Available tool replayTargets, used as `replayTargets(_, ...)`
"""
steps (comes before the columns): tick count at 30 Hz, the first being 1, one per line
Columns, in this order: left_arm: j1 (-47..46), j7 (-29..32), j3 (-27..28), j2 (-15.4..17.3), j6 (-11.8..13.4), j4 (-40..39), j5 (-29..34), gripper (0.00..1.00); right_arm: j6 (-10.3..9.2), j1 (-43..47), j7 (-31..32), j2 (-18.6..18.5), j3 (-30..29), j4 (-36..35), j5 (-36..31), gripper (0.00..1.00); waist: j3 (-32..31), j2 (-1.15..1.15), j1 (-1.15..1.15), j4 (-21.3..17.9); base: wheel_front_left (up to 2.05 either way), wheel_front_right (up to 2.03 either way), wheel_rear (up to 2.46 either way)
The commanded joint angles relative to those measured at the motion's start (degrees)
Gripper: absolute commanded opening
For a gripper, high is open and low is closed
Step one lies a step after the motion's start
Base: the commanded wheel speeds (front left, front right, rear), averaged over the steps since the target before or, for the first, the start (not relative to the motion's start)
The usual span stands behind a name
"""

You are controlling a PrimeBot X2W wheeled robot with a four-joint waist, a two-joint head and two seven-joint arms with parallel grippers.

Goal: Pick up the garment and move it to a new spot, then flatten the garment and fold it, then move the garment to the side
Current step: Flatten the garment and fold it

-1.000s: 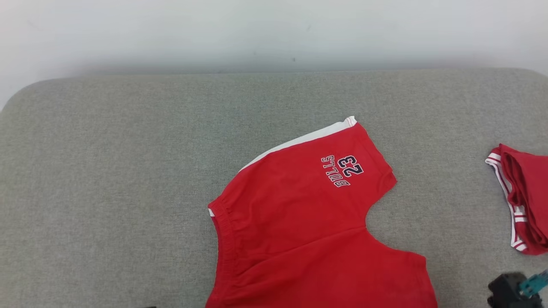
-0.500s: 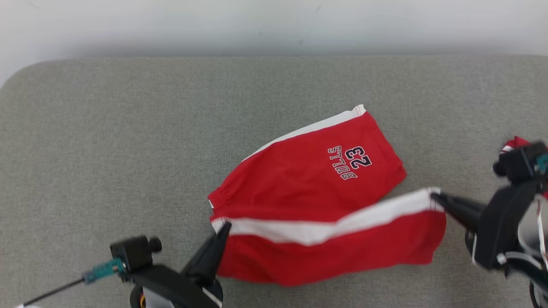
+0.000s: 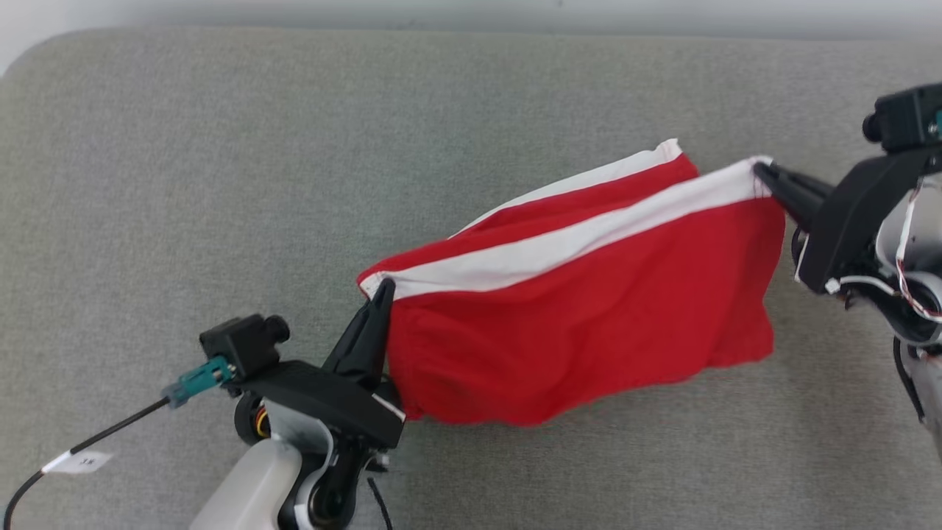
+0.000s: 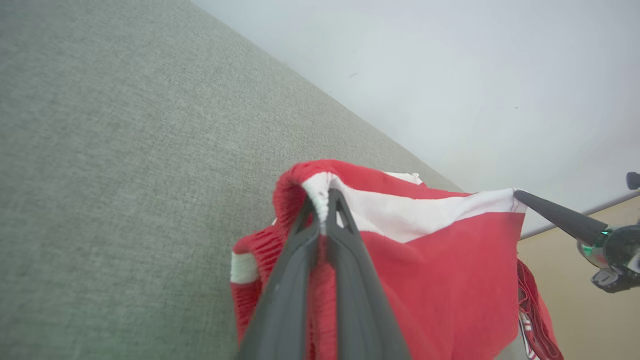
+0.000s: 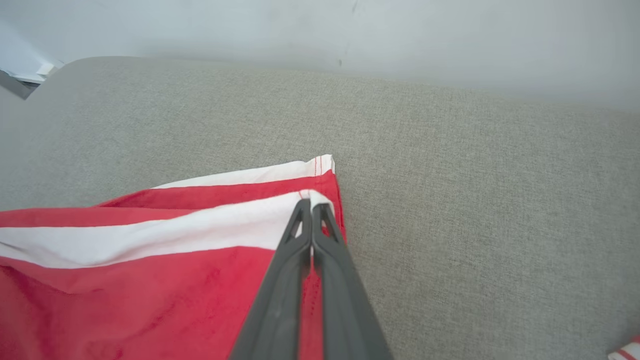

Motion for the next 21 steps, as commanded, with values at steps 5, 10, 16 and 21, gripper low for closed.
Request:
replayTargets(5,-3.78,-2.42,-0.13,-1.45,0.79,2.62,2.5,0.0,-0.15,-5.64,-6.1,0.23,1.95,7.68,-2.77,0.0,3.4,-0.01,-0.01,2.38,0.0,0.0,0.0)
replayTargets(10,-6.02,-2.76,-1.06,-2.73,0.4,4.69,3.3,0.0,-0.15,-9.13,-9.58,1.2,4.49,13.93,-3.37,0.0,4.87,-0.01,-0.01,3.36,0.0,0.0,0.0)
replayTargets(16,-7.42,-4.62,-1.02,-3.73,-0.1,6.79,4.08,0.9,-0.15,-11.94,-15.66,1.46,6.62,18.75,-4.45,0.31,4.87,-0.01,-0.01,3.76,0.0,0.0,0.0)
replayTargets(21,-7.02,-6.76,-1.13,-3.37,-0.34,8.78,6.31,1.0,-0.15,-13.24,-18.2,2.24,8.99,21.37,-2.0,1.0,3.08,-0.01,-0.01,3.27,0.0,0.0,0.0)
